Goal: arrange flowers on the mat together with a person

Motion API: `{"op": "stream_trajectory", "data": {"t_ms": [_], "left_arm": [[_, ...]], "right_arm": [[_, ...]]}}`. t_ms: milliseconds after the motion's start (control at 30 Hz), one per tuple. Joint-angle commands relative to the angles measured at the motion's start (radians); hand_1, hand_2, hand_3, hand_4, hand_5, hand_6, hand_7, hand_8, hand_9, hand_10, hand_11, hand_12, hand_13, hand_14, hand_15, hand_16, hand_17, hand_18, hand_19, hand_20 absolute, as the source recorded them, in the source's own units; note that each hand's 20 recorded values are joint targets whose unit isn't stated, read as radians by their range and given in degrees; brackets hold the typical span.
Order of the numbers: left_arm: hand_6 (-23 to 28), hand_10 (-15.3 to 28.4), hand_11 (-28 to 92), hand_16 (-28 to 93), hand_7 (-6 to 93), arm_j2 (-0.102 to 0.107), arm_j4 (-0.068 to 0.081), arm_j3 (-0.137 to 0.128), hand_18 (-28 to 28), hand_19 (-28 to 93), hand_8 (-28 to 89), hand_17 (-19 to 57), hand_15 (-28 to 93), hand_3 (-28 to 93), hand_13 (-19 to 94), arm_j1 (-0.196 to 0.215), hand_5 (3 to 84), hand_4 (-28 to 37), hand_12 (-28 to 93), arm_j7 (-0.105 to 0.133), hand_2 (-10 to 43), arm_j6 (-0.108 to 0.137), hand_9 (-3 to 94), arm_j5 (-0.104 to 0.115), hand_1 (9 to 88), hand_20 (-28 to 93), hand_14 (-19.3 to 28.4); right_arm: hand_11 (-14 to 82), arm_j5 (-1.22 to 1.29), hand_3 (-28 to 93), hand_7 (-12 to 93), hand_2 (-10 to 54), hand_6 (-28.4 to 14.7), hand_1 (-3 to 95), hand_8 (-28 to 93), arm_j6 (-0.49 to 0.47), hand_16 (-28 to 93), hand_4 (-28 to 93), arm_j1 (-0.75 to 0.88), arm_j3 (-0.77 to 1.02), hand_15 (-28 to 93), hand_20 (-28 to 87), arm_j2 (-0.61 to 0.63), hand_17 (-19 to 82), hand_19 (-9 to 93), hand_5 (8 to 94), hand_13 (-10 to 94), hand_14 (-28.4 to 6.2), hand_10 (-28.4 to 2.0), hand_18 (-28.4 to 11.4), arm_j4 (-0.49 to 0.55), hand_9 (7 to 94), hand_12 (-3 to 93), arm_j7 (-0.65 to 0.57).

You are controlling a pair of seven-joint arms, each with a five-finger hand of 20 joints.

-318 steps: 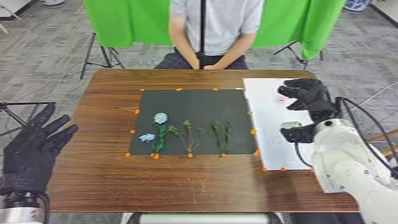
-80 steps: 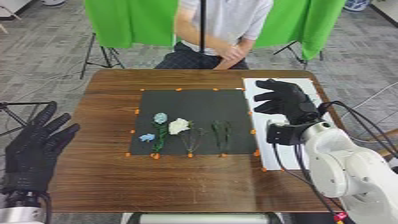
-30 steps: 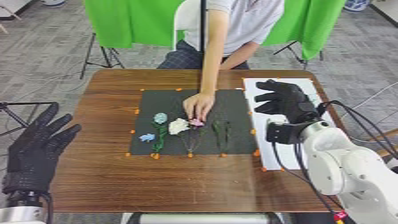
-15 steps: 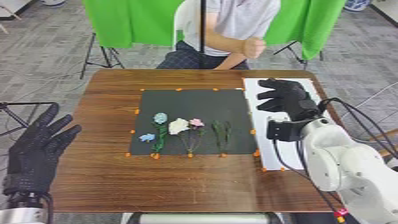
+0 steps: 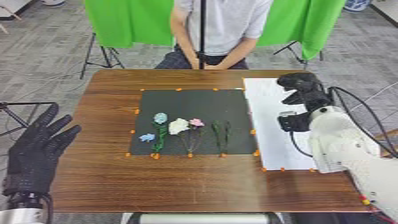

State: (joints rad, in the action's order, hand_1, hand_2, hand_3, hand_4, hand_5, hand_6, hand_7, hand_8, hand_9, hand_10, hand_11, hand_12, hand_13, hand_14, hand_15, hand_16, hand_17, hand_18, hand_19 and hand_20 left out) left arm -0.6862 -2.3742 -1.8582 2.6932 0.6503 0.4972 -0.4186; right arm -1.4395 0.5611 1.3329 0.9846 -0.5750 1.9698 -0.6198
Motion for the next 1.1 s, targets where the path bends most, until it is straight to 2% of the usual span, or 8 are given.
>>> {"op": "stream_trajectory", "data": {"t_ms": [33, 267, 300, 400, 600, 867, 1000, 1100], "left_arm": [[4.7, 14.6, 18, -4, 9.7, -0.007, -0.004, 0.006, 18.4, 37, -8, -9.6, 43, 75, 19, 0.012, 30.6, -24.9, 12, -0.003, 7.1, 0.009, 28.1, -0.003, 20.6, 15, 21.4], [4.8, 14.6, 18, -4, 9.7, -0.009, -0.006, 0.012, 19.1, 39, -8, -9.2, 43, 76, 19, 0.008, 30.7, -23.1, 12, -0.004, 7.2, 0.008, 28.1, -0.006, 21.7, 16, 21.5], [4.8, 14.6, 18, -4, 9.7, 0.003, -0.007, 0.013, 19.1, 39, -8, -9.2, 43, 76, 19, 0.017, 30.7, -23.0, 12, 0.017, 7.1, 0.015, 28.0, 0.009, 21.6, 16, 21.5], [4.8, 14.6, 18, -4, 9.8, -0.006, -0.006, 0.014, 19.1, 39, -8, -9.2, 43, 76, 19, 0.009, 30.6, -23.1, 12, 0.003, 7.0, 0.009, 28.0, -0.001, 21.5, 16, 21.5], [4.8, 14.6, 18, -4, 9.8, 0.012, -0.004, 0.020, 19.1, 39, -8, -9.3, 43, 76, 19, 0.004, 30.7, -23.2, 12, 0.017, 7.0, 0.013, 28.0, 0.011, 21.5, 16, 21.5], [4.9, 14.7, 18, -4, 9.8, -0.017, -0.004, 0.017, 19.0, 39, -8, -9.4, 43, 76, 19, -0.022, 30.8, -23.2, 12, -0.035, 7.0, -0.004, 28.1, -0.026, 21.3, 16, 21.5], [5.0, 14.7, 18, -4, 9.9, -0.059, -0.004, 0.010, 19.0, 39, -8, -9.4, 43, 76, 19, -0.047, 30.9, -23.2, 12, -0.092, 7.0, -0.023, 28.1, -0.063, 21.3, 16, 21.4], [5.0, 14.7, 18, -4, 9.8, -0.063, -0.005, 0.008, 19.1, 39, -8, -9.4, 44, 76, 19, -0.052, 30.8, -23.2, 12, -0.103, 7.0, -0.024, 28.1, -0.066, 21.3, 16, 21.5]], "right_arm": [[11.5, -0.149, 74, 13, -0.6, -1.5, 26.0, -11, -0.043, 9, -23, -0.209, -0.152, 52, 11, 0.027, 21, 70, 46.3, 52, -18.7, -19.3, -25.2, -0.129, 46.9, 14.6, -0.144], [10.5, -0.239, 74, 13, -1.0, -1.5, 26.6, -11, -0.148, 9, -23, -0.367, -0.300, 54, 9, 0.004, 21, 71, 45.7, 52, -18.6, -19.9, -25.1, -0.248, 45.3, 14.7, -0.253], [10.3, -0.236, 74, 13, -1.0, -1.4, 26.7, -11, -0.162, 9, -23, -0.397, -0.325, 54, 9, -0.002, 22, 71, 45.6, 53, -18.6, -20.1, -25.1, -0.271, 45.0, 14.7, -0.260], [10.1, -0.247, 74, 13, -1.5, -1.2, 27.1, -11, -0.207, 9, -23, -0.472, -0.402, 54, 9, -0.009, 22, 72, 44.7, 53, -18.6, -20.4, -25.1, -0.328, 44.1, 14.8, -0.288], [9.0, -0.236, 75, 12, -2.5, -1.0, 28.4, -11, -0.317, 8, -23, -0.611, -0.533, 55, 8, -0.038, 22, 72, 42.6, 53, -18.5, -21.4, -24.9, -0.444, 42.2, 14.6, -0.340], [9.9, -0.204, 75, 11, -3.1, -1.0, 30.7, -10, -0.406, 9, -23, -0.697, -0.641, 60, 7, -0.048, 25, 75, 41.9, 55, -17.8, -22.5, -24.1, -0.529, 43.4, 14.8, -0.381], [10.8, -0.200, 75, 12, -3.7, -0.8, 31.4, -10, -0.439, 9, -23, -0.696, -0.647, 61, 6, -0.047, 25, 76, 42.4, 56, -17.4, -22.4, -24.1, -0.539, 44.7, 15.0, -0.374], [11.2, -0.183, 75, 12, -4.0, -0.5, 31.8, -10, -0.456, 8, -23, -0.701, -0.654, 61, 5, -0.052, 25, 76, 43.1, 56, -17.2, -22.2, -23.9, -0.552, 45.5, 15.0, -0.377]]}}
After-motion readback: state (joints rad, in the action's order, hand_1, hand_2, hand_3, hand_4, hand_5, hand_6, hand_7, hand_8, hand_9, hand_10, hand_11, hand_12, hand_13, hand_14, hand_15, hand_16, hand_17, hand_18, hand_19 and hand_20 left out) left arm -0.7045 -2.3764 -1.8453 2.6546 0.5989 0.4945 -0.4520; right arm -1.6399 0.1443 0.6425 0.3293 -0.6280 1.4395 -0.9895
